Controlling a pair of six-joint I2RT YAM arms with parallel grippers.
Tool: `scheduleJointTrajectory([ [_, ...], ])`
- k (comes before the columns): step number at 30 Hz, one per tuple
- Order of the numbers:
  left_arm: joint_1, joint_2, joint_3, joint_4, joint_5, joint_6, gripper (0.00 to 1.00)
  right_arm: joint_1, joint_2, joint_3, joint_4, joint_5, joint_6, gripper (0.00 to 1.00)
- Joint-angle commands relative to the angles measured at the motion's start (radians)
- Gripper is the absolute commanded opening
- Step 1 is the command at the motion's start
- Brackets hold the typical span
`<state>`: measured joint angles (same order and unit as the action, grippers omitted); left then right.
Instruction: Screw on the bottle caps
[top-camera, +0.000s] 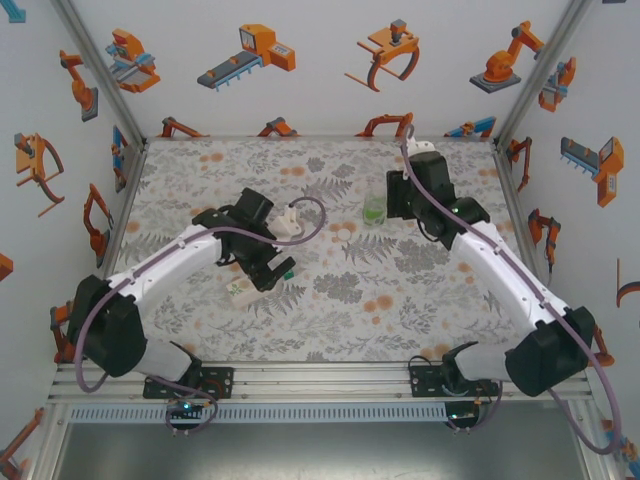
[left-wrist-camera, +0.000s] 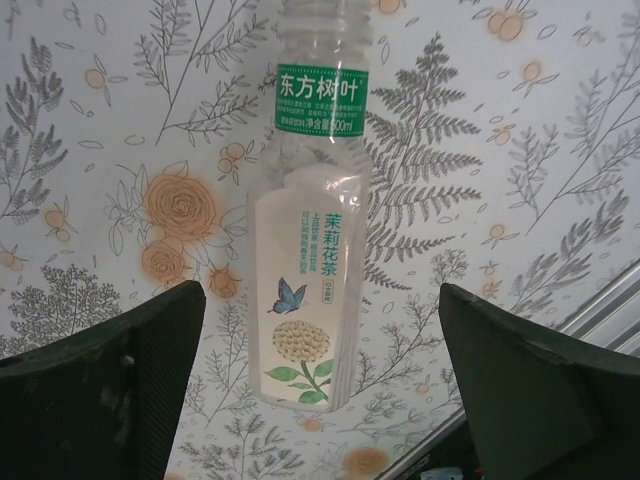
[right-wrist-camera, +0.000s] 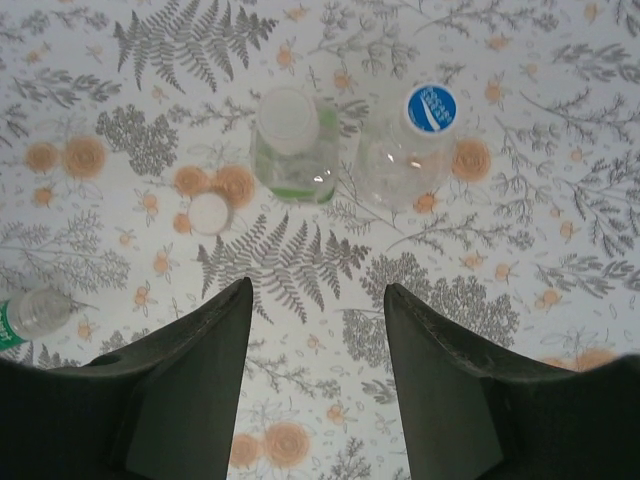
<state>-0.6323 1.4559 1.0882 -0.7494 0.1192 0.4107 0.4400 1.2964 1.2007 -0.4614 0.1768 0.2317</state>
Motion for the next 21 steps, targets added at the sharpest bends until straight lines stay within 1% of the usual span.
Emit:
scheduleJointTrajectory([
  [1, 0.014, 0.055, 0.01, -0.049, -0.024, 0.069, 0.92, -0.006, -0.055, -0.036, -0.005, 0.014, 0.033, 0.53],
  [7, 0.028, 0.161, -0.032, -0.022, -0.018, 0.076, 0.91, -0.005, -0.09, -0.083, -0.007, 0.012, 0.047, 0.53],
  [11, 0.029, 0.227, -0.042, -0.037, -0.064, 0.08, 0.87, -0.005, -0.1, -0.098, -0.005, 0.01, 0.051, 0.53],
  [14, 0.029, 0.252, -0.046, -0.028, -0.081, 0.079, 0.85, -0.005, -0.102, -0.107, -0.003, 0.005, 0.054, 0.53],
  [21, 0.034, 0.279, -0.044, -0.031, -0.053, 0.081, 0.76, -0.006, -0.11, -0.125, 0.006, -0.008, 0.063, 0.53],
])
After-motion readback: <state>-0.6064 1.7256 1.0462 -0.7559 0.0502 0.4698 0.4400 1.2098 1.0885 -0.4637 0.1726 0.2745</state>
